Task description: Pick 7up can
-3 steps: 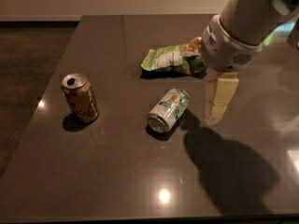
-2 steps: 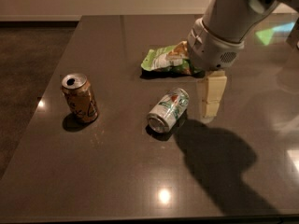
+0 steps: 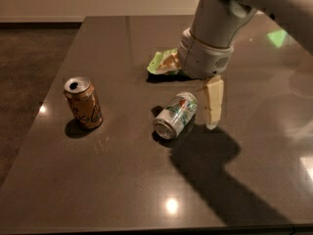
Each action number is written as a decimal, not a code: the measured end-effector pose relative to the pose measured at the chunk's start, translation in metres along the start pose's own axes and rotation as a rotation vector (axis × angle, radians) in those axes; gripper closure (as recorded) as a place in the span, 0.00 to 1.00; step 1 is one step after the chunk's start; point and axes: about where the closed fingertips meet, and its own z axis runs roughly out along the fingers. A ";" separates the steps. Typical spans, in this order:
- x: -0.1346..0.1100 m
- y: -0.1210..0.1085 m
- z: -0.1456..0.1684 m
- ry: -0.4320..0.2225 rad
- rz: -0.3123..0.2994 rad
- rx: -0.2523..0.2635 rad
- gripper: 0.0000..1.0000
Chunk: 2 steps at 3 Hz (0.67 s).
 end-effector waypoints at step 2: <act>-0.001 0.001 0.031 0.075 -0.151 -0.033 0.00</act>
Offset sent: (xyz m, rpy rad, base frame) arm -0.0016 0.0074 -0.0497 -0.1497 -0.0580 0.2157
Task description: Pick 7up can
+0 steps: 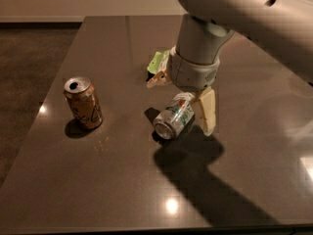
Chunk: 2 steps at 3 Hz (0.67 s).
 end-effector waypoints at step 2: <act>0.006 -0.002 0.016 0.071 -0.087 -0.063 0.17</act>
Offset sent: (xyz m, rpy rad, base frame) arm 0.0072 -0.0036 -0.0240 -0.1651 -0.0062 0.1296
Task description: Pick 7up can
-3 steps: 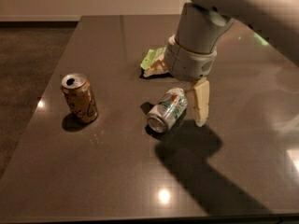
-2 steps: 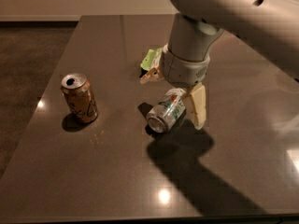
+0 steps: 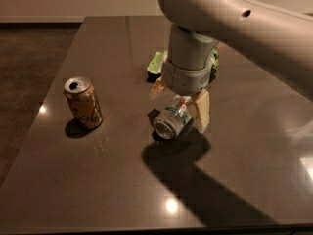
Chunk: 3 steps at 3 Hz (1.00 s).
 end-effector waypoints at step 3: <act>0.016 0.005 -0.016 0.024 -0.024 -0.020 0.87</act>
Offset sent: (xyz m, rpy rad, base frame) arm 0.0041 -0.0176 0.0065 -0.0762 0.0062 0.0532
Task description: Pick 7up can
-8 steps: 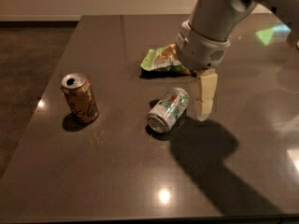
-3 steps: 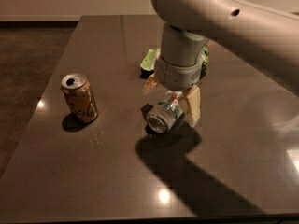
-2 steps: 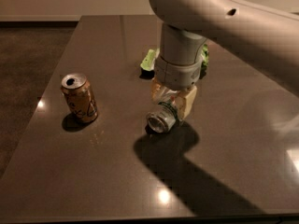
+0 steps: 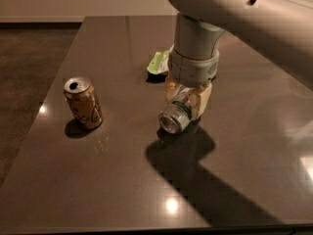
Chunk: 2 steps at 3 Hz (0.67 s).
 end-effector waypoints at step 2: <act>0.002 0.018 -0.060 -0.063 0.033 0.069 1.00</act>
Offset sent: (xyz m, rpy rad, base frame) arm -0.0527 -0.0449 0.0979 0.0908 0.1143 -0.0353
